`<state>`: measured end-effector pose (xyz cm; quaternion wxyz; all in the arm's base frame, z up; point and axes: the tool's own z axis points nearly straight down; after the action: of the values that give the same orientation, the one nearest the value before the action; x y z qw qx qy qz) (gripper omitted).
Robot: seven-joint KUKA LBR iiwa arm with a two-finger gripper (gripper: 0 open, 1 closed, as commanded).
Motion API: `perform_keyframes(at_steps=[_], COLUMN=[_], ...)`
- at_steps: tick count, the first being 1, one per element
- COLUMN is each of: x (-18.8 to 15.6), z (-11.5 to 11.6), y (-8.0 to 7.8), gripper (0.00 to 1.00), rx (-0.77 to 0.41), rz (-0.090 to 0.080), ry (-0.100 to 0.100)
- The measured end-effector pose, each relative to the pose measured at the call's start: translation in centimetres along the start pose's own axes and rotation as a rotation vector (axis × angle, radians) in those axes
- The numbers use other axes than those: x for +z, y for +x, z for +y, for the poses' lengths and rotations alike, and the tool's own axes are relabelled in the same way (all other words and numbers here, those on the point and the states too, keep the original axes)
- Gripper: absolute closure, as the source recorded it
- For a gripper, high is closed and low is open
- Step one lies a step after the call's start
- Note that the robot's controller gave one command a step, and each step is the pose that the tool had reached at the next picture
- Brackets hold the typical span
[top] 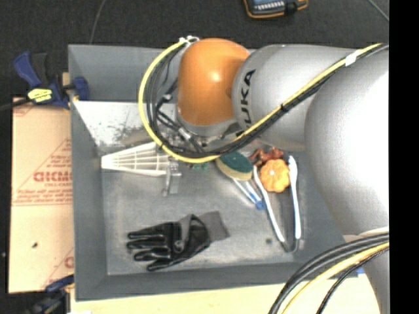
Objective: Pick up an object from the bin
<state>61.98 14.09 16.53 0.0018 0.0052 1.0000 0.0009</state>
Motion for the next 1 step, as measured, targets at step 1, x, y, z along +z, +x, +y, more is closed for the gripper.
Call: perform_keyframes(at_steps=[1], x=[0.0], z=[0.0], y=[0.0], gripper=[0.0], rx=[0.0], rz=[0.0], ry=[0.0])
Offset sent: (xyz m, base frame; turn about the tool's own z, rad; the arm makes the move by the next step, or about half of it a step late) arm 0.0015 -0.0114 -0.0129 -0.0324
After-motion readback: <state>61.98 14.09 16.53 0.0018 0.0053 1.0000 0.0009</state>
